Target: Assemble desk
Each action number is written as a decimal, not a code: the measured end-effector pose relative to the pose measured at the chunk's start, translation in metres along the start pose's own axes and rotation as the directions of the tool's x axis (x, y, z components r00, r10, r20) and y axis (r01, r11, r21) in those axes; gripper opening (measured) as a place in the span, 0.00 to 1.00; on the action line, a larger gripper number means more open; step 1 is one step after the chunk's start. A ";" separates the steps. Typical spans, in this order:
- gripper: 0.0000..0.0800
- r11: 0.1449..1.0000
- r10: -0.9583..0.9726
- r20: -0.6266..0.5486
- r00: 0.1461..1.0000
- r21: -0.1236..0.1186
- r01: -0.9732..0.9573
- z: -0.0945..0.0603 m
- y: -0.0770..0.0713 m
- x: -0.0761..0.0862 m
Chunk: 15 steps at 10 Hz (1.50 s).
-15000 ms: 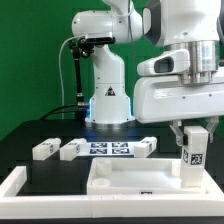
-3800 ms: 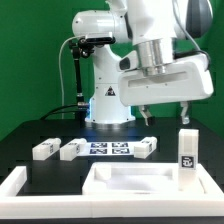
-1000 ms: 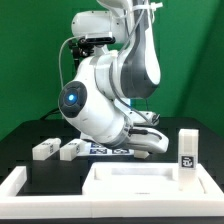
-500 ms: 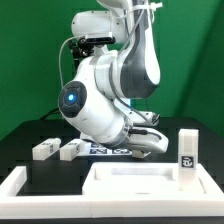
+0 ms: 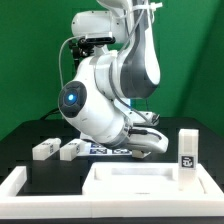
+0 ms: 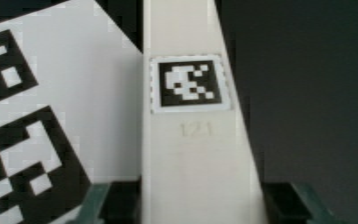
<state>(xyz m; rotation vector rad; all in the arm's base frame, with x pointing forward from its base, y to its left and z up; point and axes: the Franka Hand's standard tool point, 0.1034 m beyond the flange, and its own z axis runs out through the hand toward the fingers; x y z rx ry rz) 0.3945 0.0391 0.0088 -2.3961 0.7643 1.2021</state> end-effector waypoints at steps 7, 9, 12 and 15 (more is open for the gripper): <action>0.36 0.986 -0.163 -0.273 0.948 -0.079 0.147 -0.092 -0.028 -0.043; 0.36 0.978 -0.207 -0.395 0.895 -0.085 0.189 -0.114 -0.028 -0.044; 0.36 0.960 -0.275 -0.605 0.747 -0.132 0.247 -0.203 -0.040 -0.062; 0.36 0.957 -0.275 -0.743 0.610 -0.147 0.252 -0.196 -0.041 -0.056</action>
Offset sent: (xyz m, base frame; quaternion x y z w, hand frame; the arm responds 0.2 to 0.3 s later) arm 0.0309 -0.0115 0.1000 -0.0991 -0.0116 -0.0799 0.9918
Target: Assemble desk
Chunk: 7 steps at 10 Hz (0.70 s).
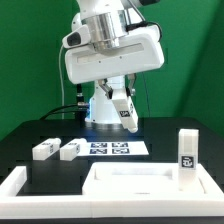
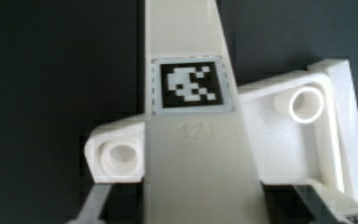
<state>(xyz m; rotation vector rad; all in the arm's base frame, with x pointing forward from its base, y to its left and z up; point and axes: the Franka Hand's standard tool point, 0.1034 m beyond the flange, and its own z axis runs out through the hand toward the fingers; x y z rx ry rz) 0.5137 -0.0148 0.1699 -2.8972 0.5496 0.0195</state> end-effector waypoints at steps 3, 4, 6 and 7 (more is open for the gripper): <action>0.36 0.998 -0.050 -0.187 0.981 -0.034 0.045 -0.010 0.003 0.029; 0.36 0.995 -0.096 -0.256 0.962 -0.056 0.084 -0.028 0.000 0.043; 0.36 0.991 -0.127 -0.413 0.902 -0.077 0.105 -0.028 -0.001 0.046; 0.36 0.991 -0.131 -0.423 0.896 -0.080 0.107 -0.025 0.000 0.043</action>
Offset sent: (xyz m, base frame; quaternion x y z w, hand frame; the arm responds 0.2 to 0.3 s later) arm 0.0502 -0.0351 0.0600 -0.0564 0.1499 -0.1007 0.9819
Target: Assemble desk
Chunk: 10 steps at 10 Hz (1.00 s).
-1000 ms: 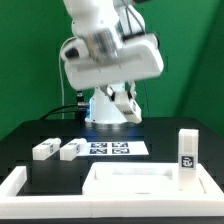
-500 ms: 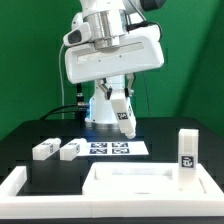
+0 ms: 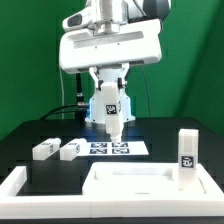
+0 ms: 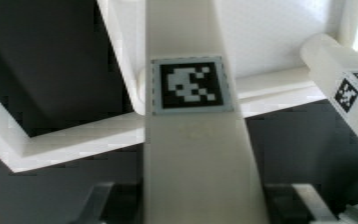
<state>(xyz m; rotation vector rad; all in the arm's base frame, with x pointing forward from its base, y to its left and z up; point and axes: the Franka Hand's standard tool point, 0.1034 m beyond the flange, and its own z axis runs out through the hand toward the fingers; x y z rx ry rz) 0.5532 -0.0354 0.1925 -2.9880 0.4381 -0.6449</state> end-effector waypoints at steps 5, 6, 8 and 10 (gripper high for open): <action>0.36 1.000 -0.029 -0.055 0.998 0.003 0.030 0.000 0.005 0.039; 0.36 0.999 -0.035 -0.071 0.997 -0.002 0.035 0.006 0.005 0.057; 0.36 0.999 -0.044 -0.131 0.990 -0.025 0.042 0.025 0.006 0.067; 0.36 0.998 -0.057 -0.137 0.989 -0.043 0.052 0.042 0.009 0.056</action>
Offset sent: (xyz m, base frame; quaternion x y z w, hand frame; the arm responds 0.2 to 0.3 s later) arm 0.0426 -0.0074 0.0181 0.0477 -0.0070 -0.0052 0.9988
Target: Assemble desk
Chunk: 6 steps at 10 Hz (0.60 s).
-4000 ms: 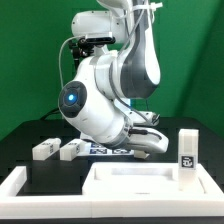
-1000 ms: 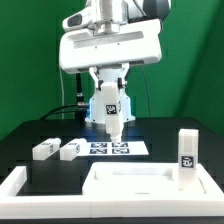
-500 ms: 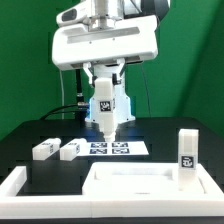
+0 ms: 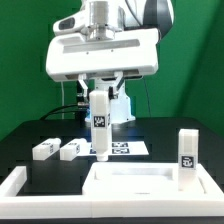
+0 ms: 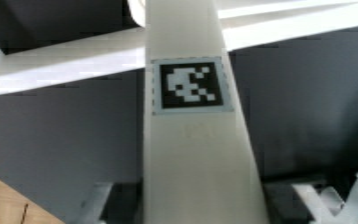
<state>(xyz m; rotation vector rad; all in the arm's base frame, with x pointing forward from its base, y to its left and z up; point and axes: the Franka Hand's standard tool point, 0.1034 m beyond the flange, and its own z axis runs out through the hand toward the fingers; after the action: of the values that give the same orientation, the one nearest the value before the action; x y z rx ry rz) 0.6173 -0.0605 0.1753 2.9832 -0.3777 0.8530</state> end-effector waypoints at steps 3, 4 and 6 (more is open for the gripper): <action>0.36 1.000 -0.004 0.004 1.000 -0.006 0.005 0.012 -0.002 -0.007; 0.36 1.000 -0.005 0.005 1.000 -0.007 0.005 0.013 -0.002 -0.007; 0.36 1.000 -0.012 0.007 1.000 -0.008 0.012 0.014 -0.001 -0.008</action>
Offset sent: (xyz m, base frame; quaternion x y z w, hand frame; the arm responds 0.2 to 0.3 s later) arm 0.0000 0.0000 0.0000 0.0000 0.0000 0.0000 1.0000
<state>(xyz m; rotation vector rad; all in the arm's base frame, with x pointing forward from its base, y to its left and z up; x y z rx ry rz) 0.6183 -0.0592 0.1598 2.9785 -0.3622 0.8380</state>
